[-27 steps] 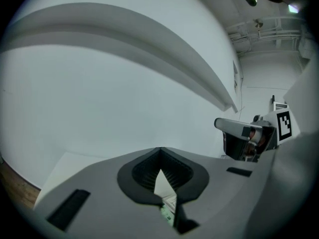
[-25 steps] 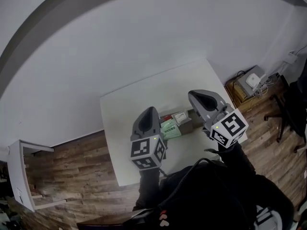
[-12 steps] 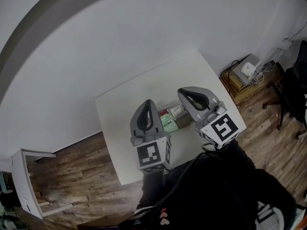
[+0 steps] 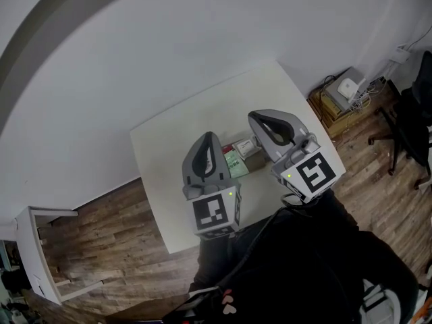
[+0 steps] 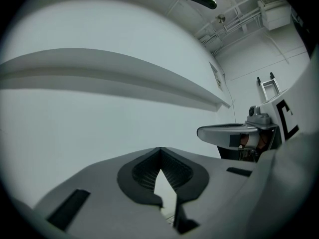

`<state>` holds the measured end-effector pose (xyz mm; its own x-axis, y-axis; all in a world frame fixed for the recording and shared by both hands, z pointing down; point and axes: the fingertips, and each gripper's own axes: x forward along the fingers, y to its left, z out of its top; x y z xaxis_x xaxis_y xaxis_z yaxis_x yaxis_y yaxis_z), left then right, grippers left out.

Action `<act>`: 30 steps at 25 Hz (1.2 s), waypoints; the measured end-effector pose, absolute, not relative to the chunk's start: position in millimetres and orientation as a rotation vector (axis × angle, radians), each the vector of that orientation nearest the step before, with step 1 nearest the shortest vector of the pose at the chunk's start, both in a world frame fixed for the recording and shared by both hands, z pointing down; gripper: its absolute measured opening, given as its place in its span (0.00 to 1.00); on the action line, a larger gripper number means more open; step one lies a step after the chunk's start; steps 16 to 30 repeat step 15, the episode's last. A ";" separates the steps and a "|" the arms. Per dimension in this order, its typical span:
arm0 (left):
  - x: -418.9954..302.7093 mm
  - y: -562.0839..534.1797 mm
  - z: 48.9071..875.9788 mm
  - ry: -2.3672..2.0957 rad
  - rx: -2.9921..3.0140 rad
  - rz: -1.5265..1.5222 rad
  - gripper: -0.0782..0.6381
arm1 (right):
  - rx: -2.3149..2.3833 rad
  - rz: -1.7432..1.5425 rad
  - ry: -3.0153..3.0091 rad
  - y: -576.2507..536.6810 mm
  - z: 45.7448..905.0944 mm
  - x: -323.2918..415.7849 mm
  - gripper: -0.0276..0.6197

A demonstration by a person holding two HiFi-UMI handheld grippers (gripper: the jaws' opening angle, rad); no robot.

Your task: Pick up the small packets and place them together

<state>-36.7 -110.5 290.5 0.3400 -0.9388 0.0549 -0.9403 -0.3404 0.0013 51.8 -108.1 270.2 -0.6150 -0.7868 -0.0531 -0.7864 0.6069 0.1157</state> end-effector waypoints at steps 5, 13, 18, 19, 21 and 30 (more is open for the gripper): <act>-38.3 -115.4 291.4 -1.786 2.548 0.066 0.11 | 1.383 -0.201 -2.814 -112.8 269.4 51.9 0.04; -35.9 -114.5 292.8 -1.790 2.553 0.089 0.11 | 1.391 -0.219 -2.818 -112.9 265.9 55.2 0.04; -35.4 -117.5 291.4 -1.794 2.559 0.080 0.11 | 1.393 -0.223 -2.820 -115.5 265.8 55.6 0.04; -35.4 -117.5 291.4 -1.794 2.559 0.080 0.11 | 1.393 -0.223 -2.820 -115.5 265.8 55.6 0.04; -35.4 -117.5 291.4 -1.794 2.559 0.080 0.11 | 1.393 -0.223 -2.820 -115.5 265.8 55.6 0.04; -35.4 -117.5 291.4 -1.794 2.559 0.080 0.11 | 1.393 -0.223 -2.820 -115.5 265.8 55.6 0.04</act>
